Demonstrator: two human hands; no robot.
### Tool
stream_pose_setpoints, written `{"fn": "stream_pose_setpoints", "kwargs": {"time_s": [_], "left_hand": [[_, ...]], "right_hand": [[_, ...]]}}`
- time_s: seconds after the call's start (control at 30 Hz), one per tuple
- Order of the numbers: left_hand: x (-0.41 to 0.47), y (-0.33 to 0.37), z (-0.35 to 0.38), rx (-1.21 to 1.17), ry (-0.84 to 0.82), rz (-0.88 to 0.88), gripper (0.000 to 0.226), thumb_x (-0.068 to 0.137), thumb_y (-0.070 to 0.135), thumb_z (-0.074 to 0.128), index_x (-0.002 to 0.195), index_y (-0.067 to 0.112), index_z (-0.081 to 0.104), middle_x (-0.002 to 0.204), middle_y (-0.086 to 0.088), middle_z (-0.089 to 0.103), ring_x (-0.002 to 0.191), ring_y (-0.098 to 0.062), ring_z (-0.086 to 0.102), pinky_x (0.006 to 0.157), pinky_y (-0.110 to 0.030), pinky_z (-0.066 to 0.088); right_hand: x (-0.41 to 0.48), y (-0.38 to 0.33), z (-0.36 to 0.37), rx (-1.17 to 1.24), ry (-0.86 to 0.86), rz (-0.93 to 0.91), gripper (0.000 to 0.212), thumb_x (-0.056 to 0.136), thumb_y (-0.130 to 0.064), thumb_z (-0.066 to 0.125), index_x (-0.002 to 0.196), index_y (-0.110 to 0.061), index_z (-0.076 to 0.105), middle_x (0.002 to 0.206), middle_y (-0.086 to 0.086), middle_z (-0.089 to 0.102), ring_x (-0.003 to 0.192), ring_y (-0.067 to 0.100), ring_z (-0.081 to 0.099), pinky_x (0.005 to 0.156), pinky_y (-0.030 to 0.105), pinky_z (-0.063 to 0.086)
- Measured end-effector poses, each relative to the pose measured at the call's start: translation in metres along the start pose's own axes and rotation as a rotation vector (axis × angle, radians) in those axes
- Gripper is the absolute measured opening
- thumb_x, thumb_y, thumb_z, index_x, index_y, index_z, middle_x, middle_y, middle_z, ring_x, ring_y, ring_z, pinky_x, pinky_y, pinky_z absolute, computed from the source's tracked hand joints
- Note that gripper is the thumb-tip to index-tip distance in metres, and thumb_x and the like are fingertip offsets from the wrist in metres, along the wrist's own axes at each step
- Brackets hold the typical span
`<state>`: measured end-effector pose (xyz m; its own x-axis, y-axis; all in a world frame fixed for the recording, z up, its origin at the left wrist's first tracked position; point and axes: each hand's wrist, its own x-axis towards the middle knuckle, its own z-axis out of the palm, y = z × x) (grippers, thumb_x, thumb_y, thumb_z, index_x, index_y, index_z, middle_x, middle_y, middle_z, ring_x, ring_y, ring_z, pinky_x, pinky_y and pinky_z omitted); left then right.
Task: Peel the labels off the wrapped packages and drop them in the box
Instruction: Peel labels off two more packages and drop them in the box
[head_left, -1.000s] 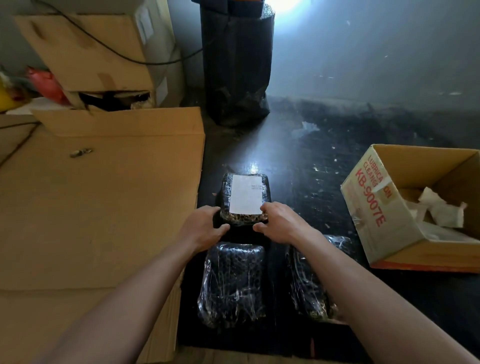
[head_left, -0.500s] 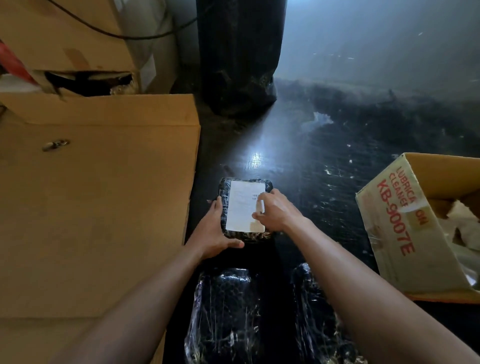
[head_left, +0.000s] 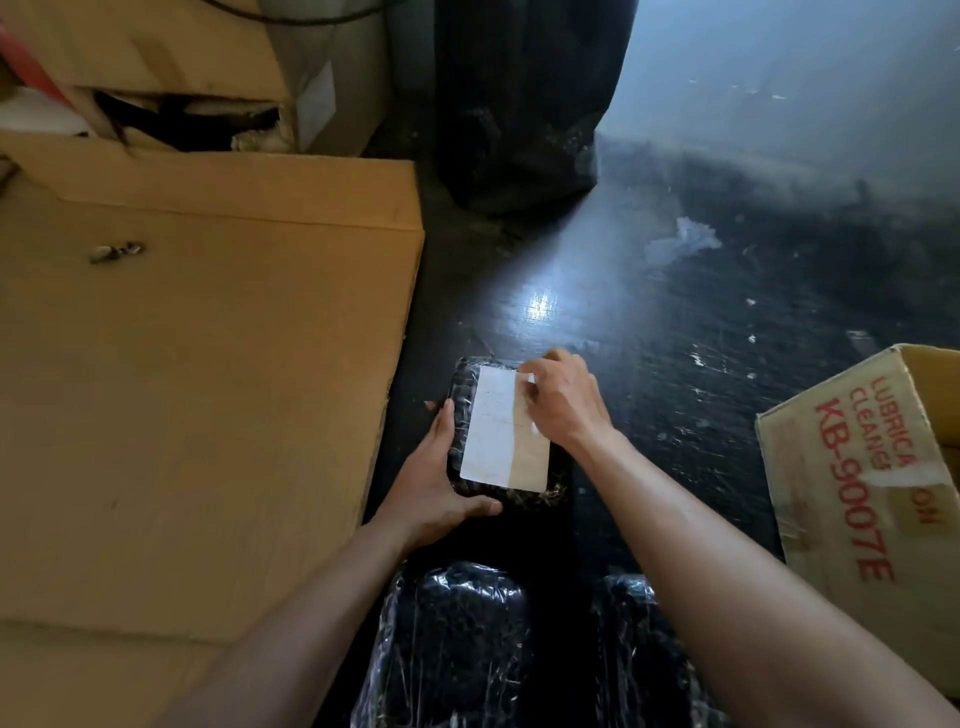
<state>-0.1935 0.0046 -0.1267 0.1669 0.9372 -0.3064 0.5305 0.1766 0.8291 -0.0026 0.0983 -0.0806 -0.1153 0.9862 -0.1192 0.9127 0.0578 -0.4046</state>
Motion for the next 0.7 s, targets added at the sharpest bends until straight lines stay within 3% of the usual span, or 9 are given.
{"fn": "stream_pose_setpoints", "kwargs": {"time_s": [0.1,0.33,0.47,0.57,0.7], "left_hand": [[-0.001,0.0,0.002,-0.019,0.028,-0.006,0.146,0.056,0.049,0.096,0.163,0.036,-0.003,0.169,0.015,0.011,0.153,-0.001,0.016,0.126,-0.035,0.022],[-0.003,0.002,0.004,-0.04,0.041,-0.022,0.148,0.056,0.047,0.097,0.16,0.04,-0.009,0.167,0.013,0.023,0.149,-0.007,0.029,0.12,-0.032,0.03],[-0.002,0.0,0.004,-0.045,0.038,-0.027,0.148,0.052,0.053,0.095,0.161,0.04,-0.004,0.166,0.016,0.025,0.149,-0.005,0.031,0.122,-0.039,0.032],[-0.001,-0.002,0.005,-0.044,0.029,-0.013,0.147,0.053,0.054,0.094,0.162,0.037,-0.003,0.167,0.016,0.021,0.151,-0.004,0.026,0.123,-0.041,0.03],[0.0,-0.001,0.006,-0.022,0.042,0.009,0.147,0.056,0.05,0.095,0.162,0.036,-0.006,0.169,0.015,0.014,0.152,-0.007,0.023,0.123,-0.039,0.028]], "right_hand": [[0.006,0.003,0.0,0.048,0.035,0.017,0.017,0.092,-0.01,0.065,0.105,-0.016,0.076,0.1,0.003,0.063,0.102,0.027,0.057,0.087,0.047,0.051],[0.013,0.002,0.004,0.085,0.065,0.024,0.016,0.088,-0.008,0.072,0.083,-0.023,0.073,0.089,-0.002,0.066,0.092,0.022,0.061,0.08,0.042,0.054],[0.018,0.005,0.004,0.118,0.039,0.024,0.007,0.088,-0.019,0.074,0.092,-0.025,0.074,0.092,-0.006,0.069,0.093,0.017,0.062,0.085,0.042,0.054],[0.019,0.005,0.004,0.145,-0.006,0.029,0.034,0.089,-0.028,0.075,0.122,-0.025,0.07,0.098,-0.004,0.067,0.097,0.018,0.062,0.091,0.043,0.052],[0.022,0.004,0.006,0.172,0.006,0.037,0.02,0.087,-0.029,0.077,0.106,-0.024,0.078,0.092,-0.008,0.063,0.089,0.014,0.06,0.091,0.046,0.052]]}}
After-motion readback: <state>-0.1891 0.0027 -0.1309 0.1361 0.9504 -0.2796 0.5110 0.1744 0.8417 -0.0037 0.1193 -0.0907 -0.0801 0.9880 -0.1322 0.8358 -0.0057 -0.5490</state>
